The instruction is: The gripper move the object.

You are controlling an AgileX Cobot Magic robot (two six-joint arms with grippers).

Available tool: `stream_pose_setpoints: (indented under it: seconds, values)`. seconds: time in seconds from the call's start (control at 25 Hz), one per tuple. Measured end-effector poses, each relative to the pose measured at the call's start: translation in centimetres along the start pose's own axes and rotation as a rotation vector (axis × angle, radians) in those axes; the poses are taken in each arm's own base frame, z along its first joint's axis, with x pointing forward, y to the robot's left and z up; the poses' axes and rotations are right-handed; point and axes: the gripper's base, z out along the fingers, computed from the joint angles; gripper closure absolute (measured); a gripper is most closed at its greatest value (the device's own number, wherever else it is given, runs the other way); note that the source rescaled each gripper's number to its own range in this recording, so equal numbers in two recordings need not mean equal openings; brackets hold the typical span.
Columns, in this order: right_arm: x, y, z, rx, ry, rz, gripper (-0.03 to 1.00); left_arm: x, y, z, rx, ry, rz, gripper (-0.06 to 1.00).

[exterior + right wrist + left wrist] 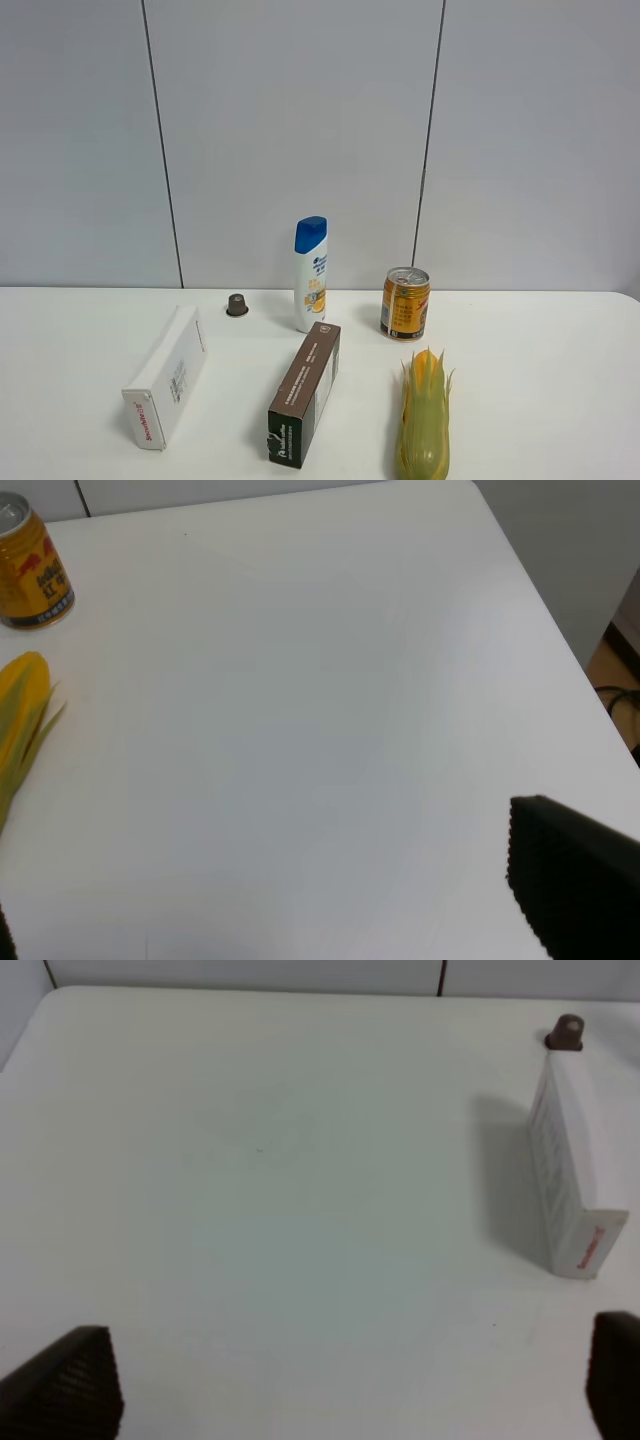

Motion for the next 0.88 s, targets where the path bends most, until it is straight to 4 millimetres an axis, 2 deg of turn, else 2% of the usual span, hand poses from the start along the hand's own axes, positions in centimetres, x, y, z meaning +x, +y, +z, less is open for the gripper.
stream_pose_setpoints:
  seconds: [0.88]
  values:
    - [0.0, 0.0, 0.0, 0.0, 0.0, 0.0, -0.03, 0.0, 0.02, 0.0, -0.002, 0.0, 0.001, 0.03]
